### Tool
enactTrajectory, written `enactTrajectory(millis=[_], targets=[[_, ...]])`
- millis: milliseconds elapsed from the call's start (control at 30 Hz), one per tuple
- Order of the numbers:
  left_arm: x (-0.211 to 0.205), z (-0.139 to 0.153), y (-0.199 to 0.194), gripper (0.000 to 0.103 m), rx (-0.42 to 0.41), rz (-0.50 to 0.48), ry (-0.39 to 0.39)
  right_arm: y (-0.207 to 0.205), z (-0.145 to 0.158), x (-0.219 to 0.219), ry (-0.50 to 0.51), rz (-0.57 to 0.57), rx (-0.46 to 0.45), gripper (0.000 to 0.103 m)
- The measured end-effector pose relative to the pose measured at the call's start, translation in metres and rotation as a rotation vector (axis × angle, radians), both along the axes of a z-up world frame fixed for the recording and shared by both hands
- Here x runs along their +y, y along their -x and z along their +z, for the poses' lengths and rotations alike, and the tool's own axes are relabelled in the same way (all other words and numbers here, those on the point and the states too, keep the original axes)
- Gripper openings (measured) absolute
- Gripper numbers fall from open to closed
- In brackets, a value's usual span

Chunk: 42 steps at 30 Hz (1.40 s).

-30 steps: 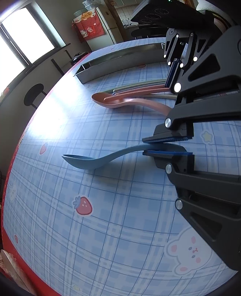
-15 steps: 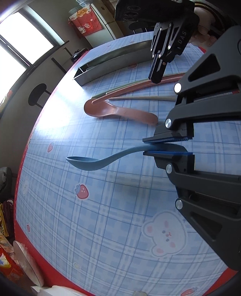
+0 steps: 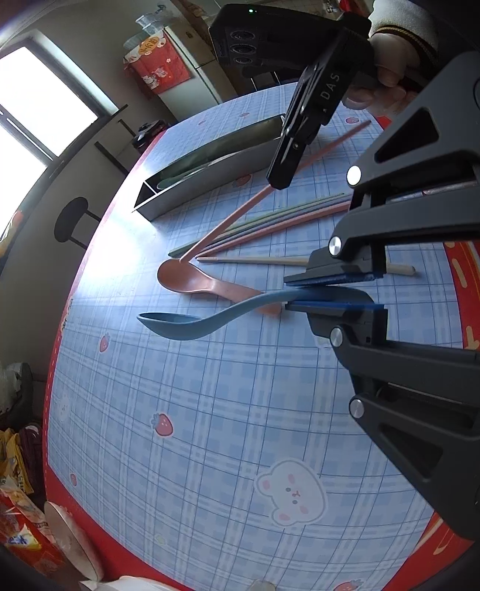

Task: Organize utensils
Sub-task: 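Lift the blue spoon and pink chopstick and carry both over the steel tray, then lower the blue spoon and pink chopstick into the tray and open both tools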

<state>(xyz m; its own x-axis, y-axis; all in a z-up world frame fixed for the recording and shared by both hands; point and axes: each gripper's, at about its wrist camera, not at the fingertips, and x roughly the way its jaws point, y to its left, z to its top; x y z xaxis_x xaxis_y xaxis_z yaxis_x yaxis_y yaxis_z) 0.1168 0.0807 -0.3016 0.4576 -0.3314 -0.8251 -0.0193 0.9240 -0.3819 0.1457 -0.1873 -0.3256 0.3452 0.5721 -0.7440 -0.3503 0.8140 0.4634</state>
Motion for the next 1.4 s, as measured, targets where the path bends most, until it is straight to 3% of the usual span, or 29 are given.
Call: enactTrajectory(millis=[233,467,733,1033,1233,1400], targets=[[-0.035,0.018,-0.021,0.012,-0.003,-0.034,-0.011,-0.012,0.007,-0.064,-0.136,-0.14,0.007,0.006],[-0.069,0.027,-0.038,0.012,0.003,-0.027,0.032,-0.027,0.011,-0.104,-0.186,-0.177,-0.004,0.006],[-0.106,0.028,-0.053,0.012,0.016,-0.053,0.052,-0.042,0.024,-0.138,-0.175,-0.206,-0.055,0.006],[-0.167,0.03,-0.099,0.012,0.044,-0.131,0.148,-0.057,0.02,-0.182,-0.128,-0.3,-0.067,0.006],[-0.197,0.012,-0.139,0.012,0.133,-0.154,0.221,-0.066,0.017,-0.192,-0.122,-0.35,-0.062,0.006],[-0.208,-0.003,-0.165,0.012,0.184,-0.159,0.213,-0.076,0.012,-0.189,-0.089,-0.37,-0.057,0.006]])
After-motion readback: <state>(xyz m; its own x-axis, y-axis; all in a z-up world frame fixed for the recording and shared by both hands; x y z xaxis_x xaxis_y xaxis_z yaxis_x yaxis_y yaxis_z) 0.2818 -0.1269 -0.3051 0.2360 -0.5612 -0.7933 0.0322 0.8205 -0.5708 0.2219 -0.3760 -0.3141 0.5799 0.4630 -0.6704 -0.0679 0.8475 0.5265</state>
